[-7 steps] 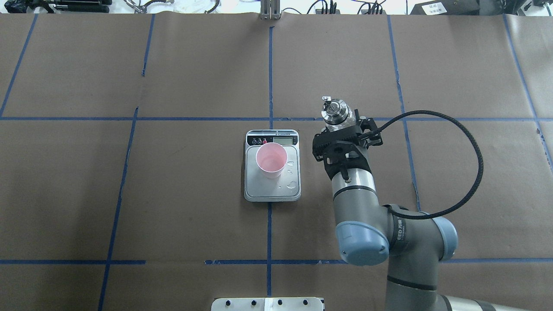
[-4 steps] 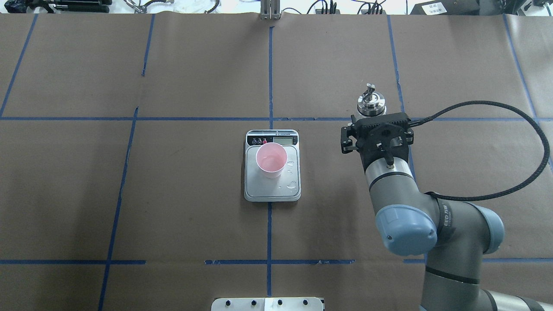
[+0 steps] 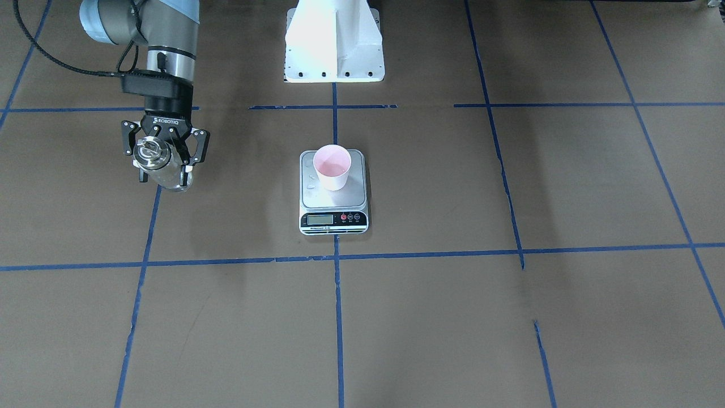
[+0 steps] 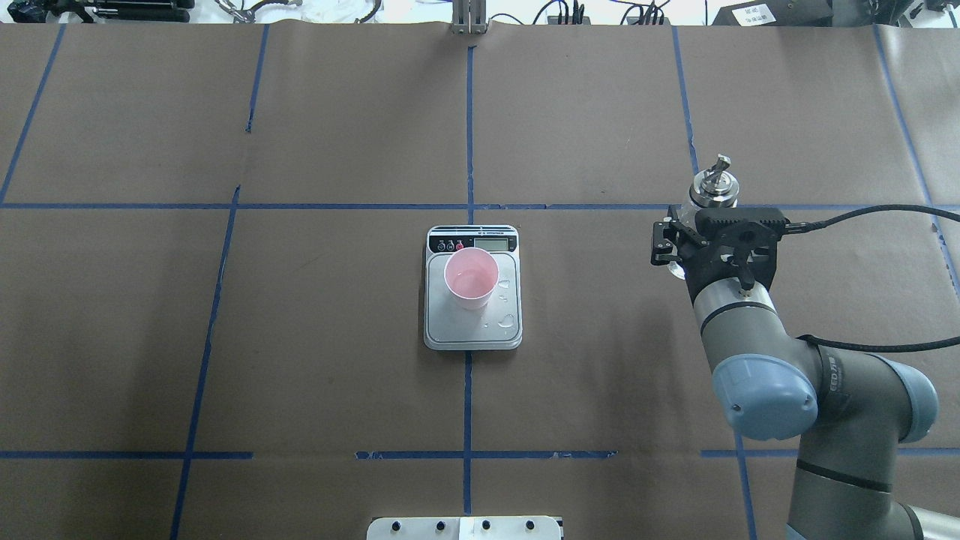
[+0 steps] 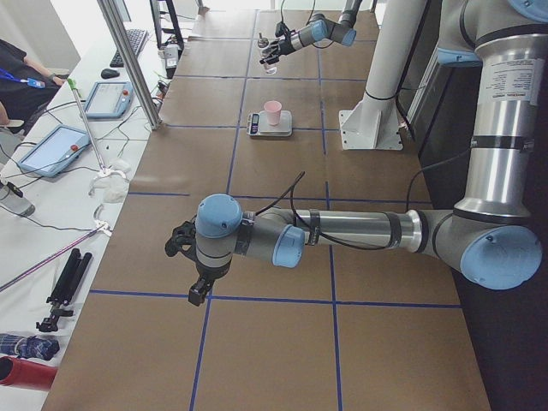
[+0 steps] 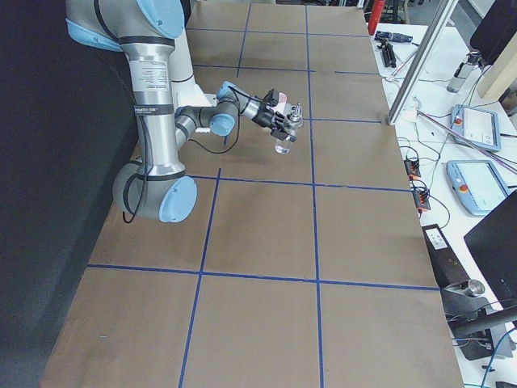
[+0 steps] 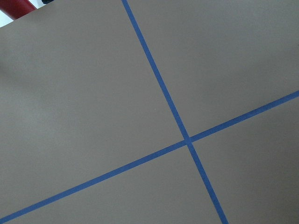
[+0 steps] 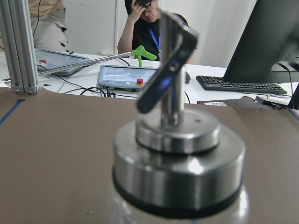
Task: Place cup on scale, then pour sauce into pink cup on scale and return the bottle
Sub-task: 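Carry the upright glass sauce bottle with the right gripper to its table spot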
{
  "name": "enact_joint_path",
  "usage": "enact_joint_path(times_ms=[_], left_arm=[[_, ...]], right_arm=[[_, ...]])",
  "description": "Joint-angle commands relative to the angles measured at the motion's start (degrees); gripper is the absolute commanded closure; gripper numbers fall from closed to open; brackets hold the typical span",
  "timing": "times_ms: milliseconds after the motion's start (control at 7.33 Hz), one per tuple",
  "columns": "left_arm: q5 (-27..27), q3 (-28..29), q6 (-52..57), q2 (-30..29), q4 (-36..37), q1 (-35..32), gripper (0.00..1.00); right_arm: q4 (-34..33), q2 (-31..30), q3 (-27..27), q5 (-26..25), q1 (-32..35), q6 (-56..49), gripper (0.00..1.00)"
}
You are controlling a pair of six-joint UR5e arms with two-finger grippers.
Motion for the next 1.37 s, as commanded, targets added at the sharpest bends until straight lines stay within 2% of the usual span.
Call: enact_joint_path(times_ms=[0, 137, 410, 683, 1229], left_arm=[[0.0, -0.13, -0.09, 0.08, 0.0, -0.03, 0.0], [0.0, -0.13, -0.01, 0.16, 0.0, -0.03, 0.0], [0.0, -0.04, -0.01, 0.17, 0.0, -0.03, 0.0], [0.0, -0.04, -0.01, 0.08, -0.09, -0.03, 0.0], [0.0, -0.04, -0.01, -0.01, -0.09, -0.03, 0.0]], right_arm=[[19.08, -3.53, -8.37, -3.87, -0.15, 1.34, 1.0], [21.52, -3.36, -10.43, -5.12, -0.16, 1.25, 1.0], [20.93, -3.7, -11.4, -7.22, -0.42, -0.5, 1.0], [20.92, -3.62, -14.12, -7.24, -0.42, -0.69, 1.0], [21.01, -3.62, -14.67, -6.89, -0.86, -0.69, 1.0]])
